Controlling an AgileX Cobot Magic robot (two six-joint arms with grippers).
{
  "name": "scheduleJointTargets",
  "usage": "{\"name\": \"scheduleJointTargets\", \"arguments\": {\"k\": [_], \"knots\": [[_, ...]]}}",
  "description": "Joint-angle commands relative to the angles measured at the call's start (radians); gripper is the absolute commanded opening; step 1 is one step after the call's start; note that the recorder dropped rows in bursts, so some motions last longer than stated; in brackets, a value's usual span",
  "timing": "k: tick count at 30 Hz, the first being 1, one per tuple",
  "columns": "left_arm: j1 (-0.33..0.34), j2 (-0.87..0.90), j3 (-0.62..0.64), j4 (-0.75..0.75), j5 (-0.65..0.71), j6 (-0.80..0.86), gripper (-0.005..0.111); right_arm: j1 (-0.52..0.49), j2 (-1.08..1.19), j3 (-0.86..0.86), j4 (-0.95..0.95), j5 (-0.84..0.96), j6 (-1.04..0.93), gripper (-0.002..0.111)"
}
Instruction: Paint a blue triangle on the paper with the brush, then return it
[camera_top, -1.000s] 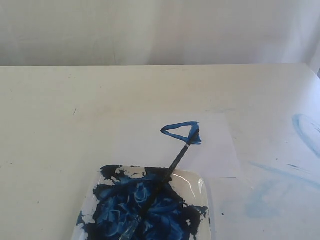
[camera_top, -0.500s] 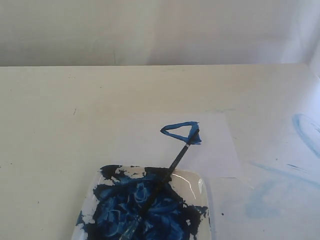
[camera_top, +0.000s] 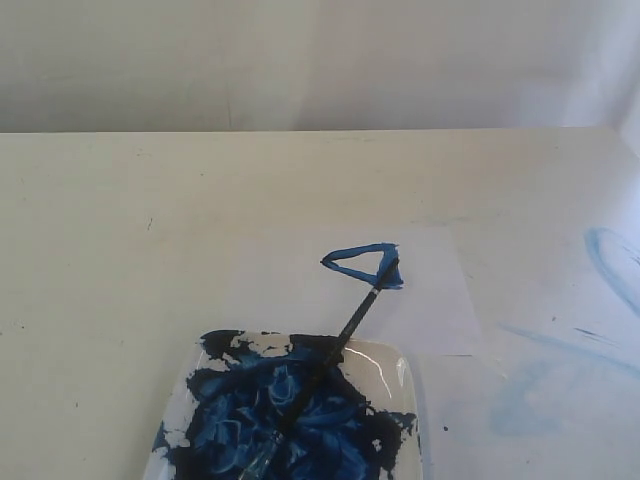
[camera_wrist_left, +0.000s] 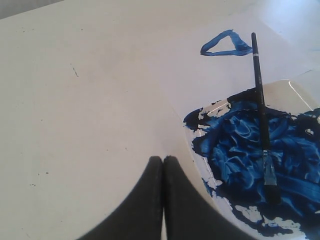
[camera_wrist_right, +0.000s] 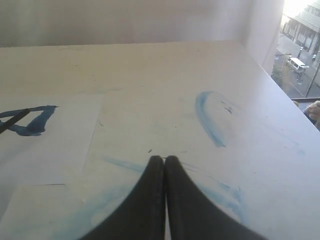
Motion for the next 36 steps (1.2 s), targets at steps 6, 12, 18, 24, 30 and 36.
{"name": "scheduleJointTargets", "arguments": {"k": [6, 12, 18, 24, 30, 36], "knots": [[0.004, -0.006, 0.004, -0.011, 0.002, -0.002, 0.0, 0.006, -0.006, 0.007, -0.016, -0.01, 0.005, 0.0], [0.004, -0.006, 0.004, -0.011, 0.002, -0.002, 0.0, 0.045, -0.006, 0.007, -0.016, -0.007, 0.005, 0.0], [0.004, -0.006, 0.004, -0.011, 0.002, -0.002, 0.0, 0.047, -0.006, 0.007, -0.012, 0.001, 0.005, 0.0], [0.004, -0.006, 0.004, -0.011, 0.002, -0.002, 0.0, 0.047, -0.006, 0.007, -0.013, 0.002, 0.005, 0.0], [0.004, -0.006, 0.004, -0.011, 0.002, -0.002, 0.0, 0.047, -0.006, 0.007, -0.013, 0.002, 0.005, 0.0], [0.004, -0.006, 0.004, -0.011, 0.002, -0.002, 0.0, 0.047, -0.006, 0.007, -0.013, 0.002, 0.005, 0.0]]}}
